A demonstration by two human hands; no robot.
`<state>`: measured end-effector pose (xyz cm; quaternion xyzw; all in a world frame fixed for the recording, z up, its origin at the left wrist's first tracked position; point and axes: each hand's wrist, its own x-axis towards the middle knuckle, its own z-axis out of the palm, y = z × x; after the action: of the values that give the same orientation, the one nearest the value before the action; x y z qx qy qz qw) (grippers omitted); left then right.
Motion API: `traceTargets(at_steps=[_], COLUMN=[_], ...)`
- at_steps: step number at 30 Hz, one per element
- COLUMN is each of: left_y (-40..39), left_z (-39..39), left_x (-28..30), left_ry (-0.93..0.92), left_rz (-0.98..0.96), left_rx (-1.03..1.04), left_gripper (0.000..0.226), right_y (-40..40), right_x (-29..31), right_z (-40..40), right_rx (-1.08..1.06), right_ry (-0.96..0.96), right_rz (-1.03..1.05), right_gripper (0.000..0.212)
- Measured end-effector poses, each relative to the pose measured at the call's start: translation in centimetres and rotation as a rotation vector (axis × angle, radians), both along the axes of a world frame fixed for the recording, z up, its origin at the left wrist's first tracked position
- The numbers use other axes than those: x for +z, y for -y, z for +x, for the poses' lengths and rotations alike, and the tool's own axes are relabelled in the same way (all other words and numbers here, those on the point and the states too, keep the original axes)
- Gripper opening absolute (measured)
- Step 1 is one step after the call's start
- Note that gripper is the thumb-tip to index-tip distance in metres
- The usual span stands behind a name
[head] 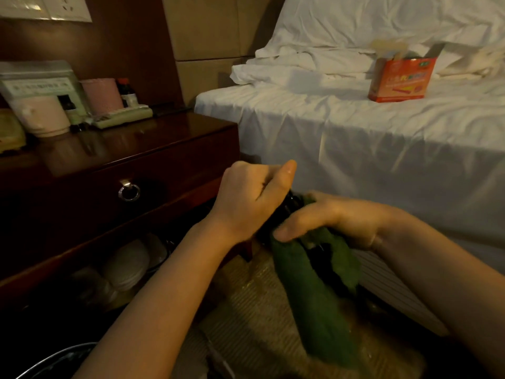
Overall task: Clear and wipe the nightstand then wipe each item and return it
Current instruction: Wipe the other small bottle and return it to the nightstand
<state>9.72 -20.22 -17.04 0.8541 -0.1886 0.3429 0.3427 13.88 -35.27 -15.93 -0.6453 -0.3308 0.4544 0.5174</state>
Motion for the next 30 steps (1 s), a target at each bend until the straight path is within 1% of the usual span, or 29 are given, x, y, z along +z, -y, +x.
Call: traceTargets(at_steps=[1, 2, 3, 4, 5, 6, 7, 8, 9, 10, 12, 13, 14, 15, 16, 17, 18, 19, 20, 22, 23, 24, 25, 26, 27, 28, 30], left_y=[-0.2, -0.2, -0.2, 0.0, 0.3, 0.4, 0.3, -0.2, -1.1, -2.0, -3.5, -3.8, -4.0, -4.0, -4.0, -4.2, -4.5, -4.9, -5.3, -5.8, -5.8, -5.9, -6.2, -6.6, -7.2, -7.9, -8.8], left_z=[0.0, 0.2, 0.3, 0.6, 0.7, 0.8, 0.8, 0.7, 0.6, 0.4, 0.0, -0.2, -0.4, -0.5, -0.6, -0.7, -0.8, -1.1, -1.3, -1.6, -1.5, -1.4, -1.4, -1.6, -1.9, -2.1, -2.5], left_x=[0.2, 0.1, -0.1, -0.3, -0.5, -0.7, -0.6, -0.6, -0.5, -0.6, -0.8, -0.9, -1.1, -1.1, -1.0, -0.8, -0.7, -0.5, -0.4, -0.2, -0.2, -0.3, -0.4, -0.6, -1.0, -1.4, -2.4], left_ry=[-0.049, -0.146, -0.264, -0.37, -0.433, -0.454, -0.453, -0.441, -0.419, -0.391, -0.303, -0.242, -0.181, -0.129, -0.089, -0.06, -0.054, -0.09, -0.18, -0.396, -0.449, -0.444, -0.404, -0.35, -0.3, -0.246, -0.128], left_rz=[0.114, 0.246, 0.349, 0.394, 0.401, 0.394, 0.379, 0.35, 0.307, 0.256, 0.15, 0.081, 0.008, -0.056, -0.096, -0.098, -0.071, -0.016, 0.062, 0.235, 0.298, 0.324, 0.318, 0.278, 0.201, 0.096, -0.113], left_rx=[0.105, 0.225, 0.331, 0.397, 0.431, 0.451, 0.465, 0.473, 0.461, 0.417, 0.258, 0.168, 0.088, 0.03, -0.002, -0.006, 0.013, 0.062, 0.138, 0.333, 0.421, 0.479, 0.505, 0.502, 0.45, 0.345, 0.118], left_gripper=[0.061, 0.059, 0.061, 0.062, 0.061, 0.06, 0.058, 0.058, 0.06, 0.063, 0.067, 0.066, 0.063, 0.061, 0.061, 0.06, 0.059, 0.058, 0.058, 0.064, 0.065, 0.064, 0.064, 0.065, 0.065, 0.064, 0.061], right_y=[-0.2, -0.6, -0.9, -1.4, -1.9, -2.4, -2.8, -3.1, -3.5, -3.7, -3.9, -3.9, -4.0, -4.1, -4.3, -4.6, -4.8, -5.2, -5.7, -6.7, -7.2, -7.8, -8.3, -8.6, -8.8, -9.1, -9.2], right_x=[0.0, -0.2, -0.6, -1.0, -1.5, -1.9, -2.1, -2.1, -2.1, -1.9, -1.8, -1.8, -1.8, -1.7, -1.6, -1.5, -1.4, -1.2, -1.2, -1.7, -1.9, -2.2, -2.4, -2.6, -2.6, -2.6, -2.3], right_z=[0.1, 0.0, -0.2, -0.6, -1.0, -1.4, -1.7, -1.6, -1.2, -0.8, -0.4, -0.4, -0.5, -0.6, -0.6, -0.7, -0.6, -0.8, -0.9, -1.1, -1.5, -1.8, -2.2, -2.4, -2.5, -2.6, -3.2], right_rx=[-0.139, -0.264, -0.347, -0.401, -0.429, -0.444, -0.449, -0.46, -0.45, -0.393, -0.14, 0.003, 0.115, 0.186, 0.221, 0.226, 0.18, 0.093, -0.012, -0.223, -0.3, -0.357, -0.405, -0.421, -0.399, -0.305, 0.015], right_ry=[0.261, 0.583, 0.891, 1.132, 1.258, 1.269, 1.197, 1.067, 0.889, 0.684, 0.255, 0.045, -0.134, -0.255, -0.31, -0.307, -0.232, -0.083, 0.144, 0.771, 1.053, 1.227, 1.244, 1.114, 0.869, 0.575, -0.029], right_rz=[-0.083, -0.219, -0.382, -0.509, -0.552, -0.52, -0.469, -0.399, -0.316, -0.231, -0.111, -0.072, -0.042, -0.019, -0.008, -0.015, -0.032, -0.049, -0.066, -0.218, -0.324, -0.365, -0.332, -0.259, -0.166, -0.092, -0.035], right_gripper=[0.036, 0.043, 0.044, 0.039, 0.035, 0.032, 0.031, 0.031, 0.032, 0.03, 0.023, 0.021, 0.024, 0.03, 0.032, 0.026, 0.017, 0.009, 0.012, 0.023, 0.025, 0.027, 0.029, 0.029, 0.028, 0.024, 0.009])
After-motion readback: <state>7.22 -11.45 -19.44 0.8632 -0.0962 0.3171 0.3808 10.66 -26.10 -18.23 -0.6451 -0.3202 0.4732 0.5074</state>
